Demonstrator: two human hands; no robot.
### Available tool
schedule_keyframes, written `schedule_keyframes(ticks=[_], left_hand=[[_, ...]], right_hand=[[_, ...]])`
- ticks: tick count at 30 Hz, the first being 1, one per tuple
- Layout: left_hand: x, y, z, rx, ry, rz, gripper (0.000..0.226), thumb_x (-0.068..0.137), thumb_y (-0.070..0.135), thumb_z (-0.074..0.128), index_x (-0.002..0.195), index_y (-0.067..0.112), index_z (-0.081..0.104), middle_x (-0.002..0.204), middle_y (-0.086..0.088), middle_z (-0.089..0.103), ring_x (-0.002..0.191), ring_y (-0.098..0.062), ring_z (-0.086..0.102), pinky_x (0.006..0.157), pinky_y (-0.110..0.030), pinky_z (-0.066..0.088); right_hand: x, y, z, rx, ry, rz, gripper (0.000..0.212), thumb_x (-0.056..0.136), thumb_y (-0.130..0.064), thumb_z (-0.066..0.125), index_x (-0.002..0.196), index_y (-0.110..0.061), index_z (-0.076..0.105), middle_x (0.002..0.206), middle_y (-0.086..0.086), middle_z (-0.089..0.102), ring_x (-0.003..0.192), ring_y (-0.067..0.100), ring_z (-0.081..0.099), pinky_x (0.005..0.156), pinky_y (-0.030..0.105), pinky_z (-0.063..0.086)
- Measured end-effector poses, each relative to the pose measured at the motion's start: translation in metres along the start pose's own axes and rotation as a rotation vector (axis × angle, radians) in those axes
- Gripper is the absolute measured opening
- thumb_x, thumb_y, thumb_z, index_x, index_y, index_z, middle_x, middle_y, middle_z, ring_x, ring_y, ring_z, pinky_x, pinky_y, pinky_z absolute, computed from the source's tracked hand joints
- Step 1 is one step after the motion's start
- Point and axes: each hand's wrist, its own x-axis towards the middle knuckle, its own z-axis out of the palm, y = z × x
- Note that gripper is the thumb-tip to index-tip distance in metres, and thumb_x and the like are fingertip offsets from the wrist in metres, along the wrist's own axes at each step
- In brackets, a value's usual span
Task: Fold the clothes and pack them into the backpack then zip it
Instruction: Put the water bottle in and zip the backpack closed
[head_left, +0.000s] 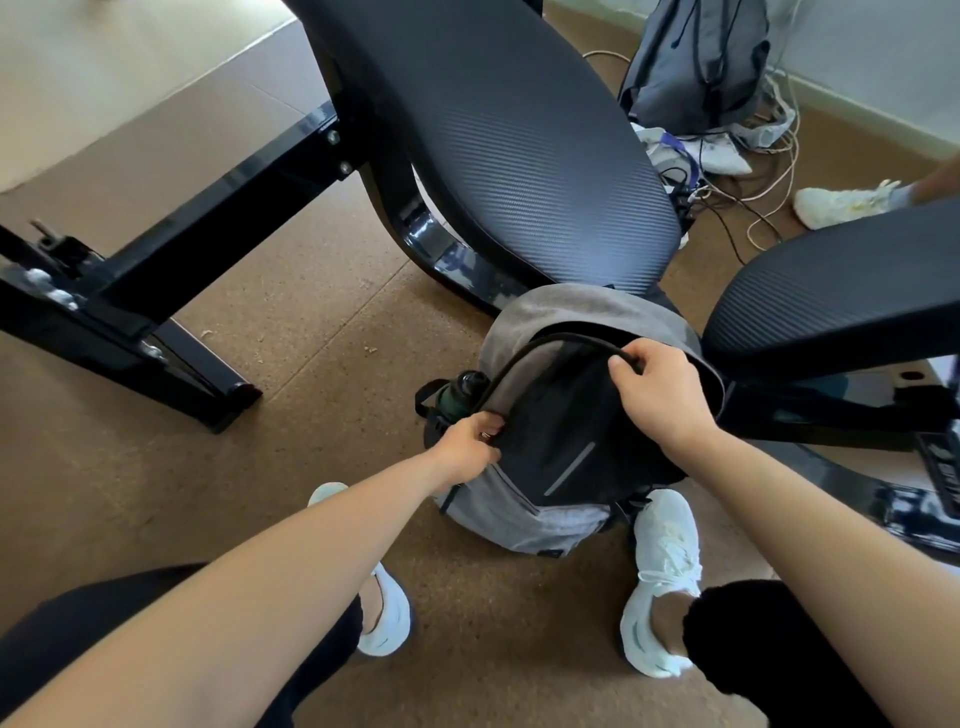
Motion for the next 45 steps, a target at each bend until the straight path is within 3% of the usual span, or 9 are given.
schedule_keyframes(ticks=[6,9,13,17,21,26,34,39,45], left_hand=[[-0.003,0.003,0.001,-0.1,-0.166,0.011,0.08,0.087,-0.013,0.056,0.157,0.022,0.038,0.159,0.001,0.036,0.148,-0.02,0.033,0.118,-0.033,0.034],[-0.008,0.002,-0.008,-0.293,0.121,0.01,0.053,0.088,-0.02,0.044,0.127,0.007,0.068,0.126,-0.005,0.066,0.124,-0.023,0.06,0.094,-0.025,0.053],[0.007,-0.013,-0.031,-0.154,0.455,-0.044,0.034,0.091,0.0,0.052,0.084,0.024,0.075,0.096,-0.004,0.076,0.092,-0.021,0.071,0.086,-0.041,0.06],[0.021,-0.013,-0.038,-0.074,0.39,-0.029,0.022,0.101,0.016,0.056,0.107,0.024,0.075,0.115,-0.002,0.073,0.109,-0.022,0.066,0.099,-0.044,0.054],[0.035,-0.018,-0.026,0.104,0.296,-0.02,0.029,0.105,0.029,0.054,0.126,0.018,0.07,0.123,-0.005,0.072,0.118,-0.025,0.064,0.103,-0.045,0.051],[0.044,-0.017,-0.025,0.101,0.317,-0.036,0.021,0.1,0.03,0.064,0.116,0.019,0.072,0.113,-0.004,0.073,0.108,-0.023,0.066,0.097,-0.043,0.054],[0.045,-0.024,-0.035,0.01,0.239,-0.118,0.014,0.089,0.022,0.079,0.101,0.015,0.079,0.102,-0.002,0.075,0.101,-0.02,0.068,0.094,-0.038,0.056],[0.036,-0.019,-0.042,-0.076,0.223,-0.167,0.023,0.086,0.017,0.082,0.097,-0.002,0.075,0.079,-0.005,0.071,0.071,-0.015,0.064,0.062,-0.025,0.049],[0.013,0.012,-0.069,-0.013,0.298,-0.222,0.024,0.087,0.025,0.082,0.078,0.004,0.078,0.061,0.002,0.072,0.06,-0.013,0.06,0.067,-0.029,0.05]], right_hand=[[0.0,-0.006,0.002,0.056,-0.009,0.03,0.013,0.097,-0.027,0.06,0.098,-0.017,0.069,0.084,-0.003,0.067,0.084,0.017,0.062,0.072,0.032,0.046],[0.002,-0.01,0.005,0.161,0.019,0.12,0.026,0.092,-0.043,0.067,0.098,-0.017,0.069,0.086,-0.005,0.066,0.088,0.016,0.063,0.069,0.03,0.045],[0.008,-0.016,0.012,0.584,0.1,0.427,0.051,0.084,-0.059,0.072,0.089,-0.009,0.07,0.096,0.004,0.072,0.098,0.026,0.067,0.087,0.036,0.054],[0.011,-0.016,0.013,0.822,0.195,0.563,0.072,0.088,-0.051,0.074,0.127,0.007,0.059,0.13,0.023,0.059,0.118,0.035,0.063,0.097,0.04,0.053],[0.017,-0.013,0.018,0.874,0.284,0.601,0.022,0.09,-0.036,0.077,0.088,-0.014,0.076,0.116,0.016,0.072,0.11,0.029,0.069,0.098,0.043,0.056],[0.019,-0.007,0.017,0.799,0.298,0.54,0.02,0.093,-0.03,0.074,0.09,-0.01,0.075,0.12,0.018,0.066,0.115,0.028,0.064,0.102,0.043,0.054],[0.018,0.005,0.016,0.705,0.257,0.407,0.035,0.095,-0.031,0.071,0.093,0.003,0.071,0.086,0.004,0.055,0.08,0.016,0.052,0.075,0.03,0.054],[0.016,0.011,0.015,0.645,0.23,0.355,0.032,0.095,-0.031,0.07,0.085,-0.001,0.072,0.081,0.005,0.056,0.076,0.016,0.052,0.072,0.028,0.048],[0.012,0.018,0.015,0.583,0.216,0.283,0.038,0.096,-0.031,0.069,0.085,0.006,0.07,0.073,0.006,0.052,0.07,0.016,0.046,0.065,0.027,0.043]])
